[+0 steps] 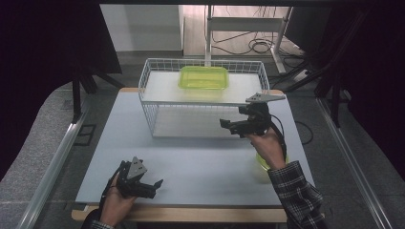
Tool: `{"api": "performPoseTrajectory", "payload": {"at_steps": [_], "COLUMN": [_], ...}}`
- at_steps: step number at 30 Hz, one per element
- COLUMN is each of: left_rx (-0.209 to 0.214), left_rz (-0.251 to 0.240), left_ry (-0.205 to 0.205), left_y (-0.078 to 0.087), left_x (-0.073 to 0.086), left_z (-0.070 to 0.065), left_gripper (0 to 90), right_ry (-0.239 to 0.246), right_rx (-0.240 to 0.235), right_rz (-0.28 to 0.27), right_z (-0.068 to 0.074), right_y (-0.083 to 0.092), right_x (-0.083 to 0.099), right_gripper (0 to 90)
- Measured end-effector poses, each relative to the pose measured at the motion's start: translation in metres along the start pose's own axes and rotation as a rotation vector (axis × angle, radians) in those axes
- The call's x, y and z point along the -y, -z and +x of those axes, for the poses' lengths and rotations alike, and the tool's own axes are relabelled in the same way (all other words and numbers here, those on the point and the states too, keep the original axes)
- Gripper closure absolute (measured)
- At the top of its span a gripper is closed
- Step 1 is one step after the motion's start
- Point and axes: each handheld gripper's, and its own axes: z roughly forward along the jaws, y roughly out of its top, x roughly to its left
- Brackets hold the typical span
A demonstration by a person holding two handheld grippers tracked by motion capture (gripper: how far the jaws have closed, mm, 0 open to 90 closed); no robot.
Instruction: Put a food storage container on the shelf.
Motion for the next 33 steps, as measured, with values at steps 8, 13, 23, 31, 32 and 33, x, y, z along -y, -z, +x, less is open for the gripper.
{"api": "performPoseTrajectory", "payload": {"at_steps": [8,13,23,31,32,33], "left_rx": [0.003,0.004,0.006,0.007,0.007,0.007], "left_rz": [-0.001,-0.004,-0.005,-0.005,-0.005,-0.005], "left_ry": [-0.002,-0.002,-0.003,-0.006,-0.006,-0.006], "left_y": [0.0,0.0,0.0,0.0,0.0,0.001], "left_x": [0.0,0.0,0.0,0.0,0.0,0.0], "left_z": [0.0,0.0,0.001,0.0,0.0,0.0], "left_gripper": [0.0,0.0,0.0,0.0,0.0,0.0], "right_ry": [0.004,0.013,0.036,0.034,0.034,0.033], "right_rx": [-0.002,-0.003,0.026,0.031,0.031,0.03], "right_rz": [0.02,0.038,0.047,0.056,0.056,0.059], "right_z": [-0.001,0.001,0.003,0.006,0.006,0.006], "right_y": [-0.001,0.001,0.007,0.012,0.012,0.013], "right_x": [0.019,0.035,0.061,0.074,0.074,0.076], "right_gripper": [5.6,5.0,4.4,4.6,4.6,4.6]}}
